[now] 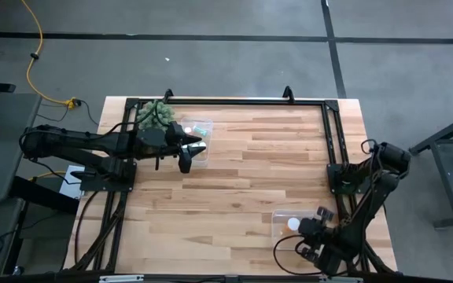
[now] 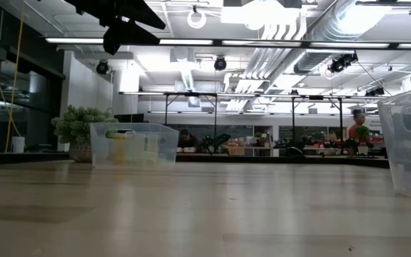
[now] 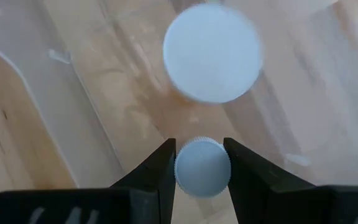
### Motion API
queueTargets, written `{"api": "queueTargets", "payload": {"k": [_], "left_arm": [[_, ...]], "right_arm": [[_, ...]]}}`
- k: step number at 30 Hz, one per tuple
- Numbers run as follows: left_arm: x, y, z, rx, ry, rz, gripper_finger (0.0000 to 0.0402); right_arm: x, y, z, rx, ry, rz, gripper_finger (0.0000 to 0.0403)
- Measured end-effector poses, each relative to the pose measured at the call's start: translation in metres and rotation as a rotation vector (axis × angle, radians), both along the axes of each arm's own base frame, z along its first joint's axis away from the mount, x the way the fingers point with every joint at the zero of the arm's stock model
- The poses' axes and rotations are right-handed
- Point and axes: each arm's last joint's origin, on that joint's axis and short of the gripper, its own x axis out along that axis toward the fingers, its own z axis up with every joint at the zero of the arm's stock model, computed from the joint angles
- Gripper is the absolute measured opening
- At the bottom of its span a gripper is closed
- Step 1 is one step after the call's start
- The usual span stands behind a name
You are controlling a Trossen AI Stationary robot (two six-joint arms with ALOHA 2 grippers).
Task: Pick and place medicine bottles into bin by pill shape (circle, oval)
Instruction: Put the blue capsule bottle into the bottom transparent bin, then return to Home Position
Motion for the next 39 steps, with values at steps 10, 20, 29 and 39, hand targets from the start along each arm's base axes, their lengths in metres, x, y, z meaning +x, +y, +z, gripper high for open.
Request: {"api": "queueTargets", "payload": {"k": [10, 20, 29, 39], "left_arm": [[0.0, 0.0, 0.0, -0.001, 0.0, -0.002, 0.0184], [0.0, 0.0, 0.0, -0.001, -0.001, -0.002, 0.0184], [0.0, 0.0, 0.0, 0.001, 0.0, -0.004, 0.0184], [-0.006, -0.006, 0.021, -0.027, -0.165, -0.157, 0.0184]], "right_arm": [[0.0, -0.003, -0.006, 0.036, -0.003, -0.031, 0.0105], [0.002, -0.01, 0.007, 0.09, -0.015, -0.051, 0.0174], [-0.008, -0.031, 0.055, 0.233, -0.099, -0.03, 0.0226], [0.022, -0.112, 0.122, 0.184, -0.498, -0.063, 0.0214]]}}
